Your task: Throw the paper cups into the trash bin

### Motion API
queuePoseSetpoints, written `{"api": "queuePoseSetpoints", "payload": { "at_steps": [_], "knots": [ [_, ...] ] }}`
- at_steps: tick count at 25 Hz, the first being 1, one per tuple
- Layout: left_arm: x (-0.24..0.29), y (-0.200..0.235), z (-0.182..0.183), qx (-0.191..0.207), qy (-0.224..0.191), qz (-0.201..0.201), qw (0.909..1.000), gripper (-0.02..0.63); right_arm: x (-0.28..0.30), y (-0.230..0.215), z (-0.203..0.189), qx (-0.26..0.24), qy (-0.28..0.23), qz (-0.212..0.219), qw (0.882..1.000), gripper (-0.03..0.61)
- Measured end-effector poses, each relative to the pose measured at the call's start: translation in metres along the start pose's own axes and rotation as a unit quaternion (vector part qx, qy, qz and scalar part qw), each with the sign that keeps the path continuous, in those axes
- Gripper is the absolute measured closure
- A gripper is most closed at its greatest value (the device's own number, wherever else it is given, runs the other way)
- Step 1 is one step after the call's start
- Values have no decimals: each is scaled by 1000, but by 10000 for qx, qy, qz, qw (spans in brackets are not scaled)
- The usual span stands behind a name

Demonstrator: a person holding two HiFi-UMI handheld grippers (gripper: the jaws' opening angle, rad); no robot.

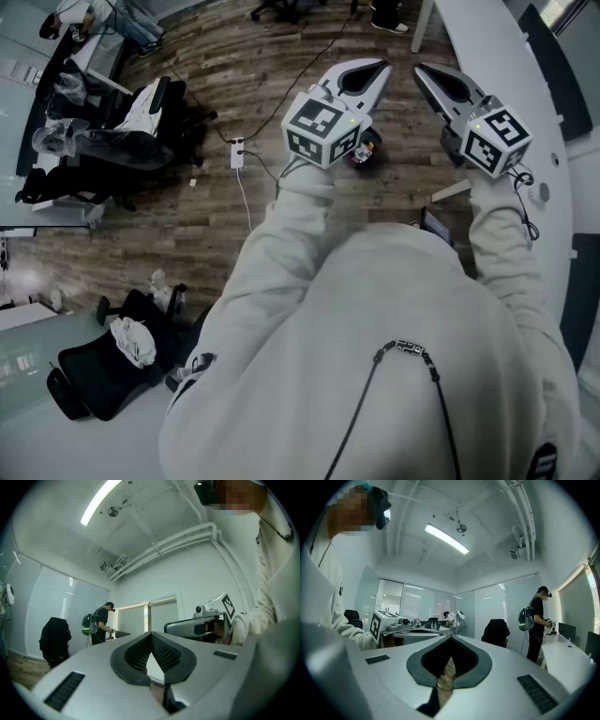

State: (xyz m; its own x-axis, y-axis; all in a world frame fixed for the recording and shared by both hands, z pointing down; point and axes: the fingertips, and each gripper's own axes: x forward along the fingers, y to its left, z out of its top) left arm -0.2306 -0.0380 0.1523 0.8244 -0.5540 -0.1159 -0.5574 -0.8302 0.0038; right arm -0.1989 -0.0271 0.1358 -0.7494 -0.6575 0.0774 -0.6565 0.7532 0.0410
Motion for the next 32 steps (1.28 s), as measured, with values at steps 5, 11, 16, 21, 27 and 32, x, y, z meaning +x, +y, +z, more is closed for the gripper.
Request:
{"api": "queuePoseSetpoints", "payload": {
  "at_steps": [5, 11, 16, 21, 27, 32],
  "knots": [
    [3, 0, -1, -8, -6, -9, 10000, 612, -2, -7, -6, 36, -84, 31, 10000, 561],
    [10, -1, -7, -38, 37, -37, 10000, 612, 1, -5, -16, -120, 124, 158, 9997, 560],
    [10, 9, -17, -337, 148, 190, 9991, 612, -1, -22, -28, -285, 302, -468, 9980, 560],
    [2, 21, -20, -470, 85, 326, 9983, 612, -4, -35, -36, -52, 321, -646, 9974, 560],
    [17, 14, -28, -490, 215, 138, 9985, 612, -12, -50, -45, 257, 363, -776, 9960, 560],
    [75, -4, -62, -530, 331, -279, 9977, 612, -54, -102, -83, 400, 418, -1193, 9912, 560]
  ]
}}
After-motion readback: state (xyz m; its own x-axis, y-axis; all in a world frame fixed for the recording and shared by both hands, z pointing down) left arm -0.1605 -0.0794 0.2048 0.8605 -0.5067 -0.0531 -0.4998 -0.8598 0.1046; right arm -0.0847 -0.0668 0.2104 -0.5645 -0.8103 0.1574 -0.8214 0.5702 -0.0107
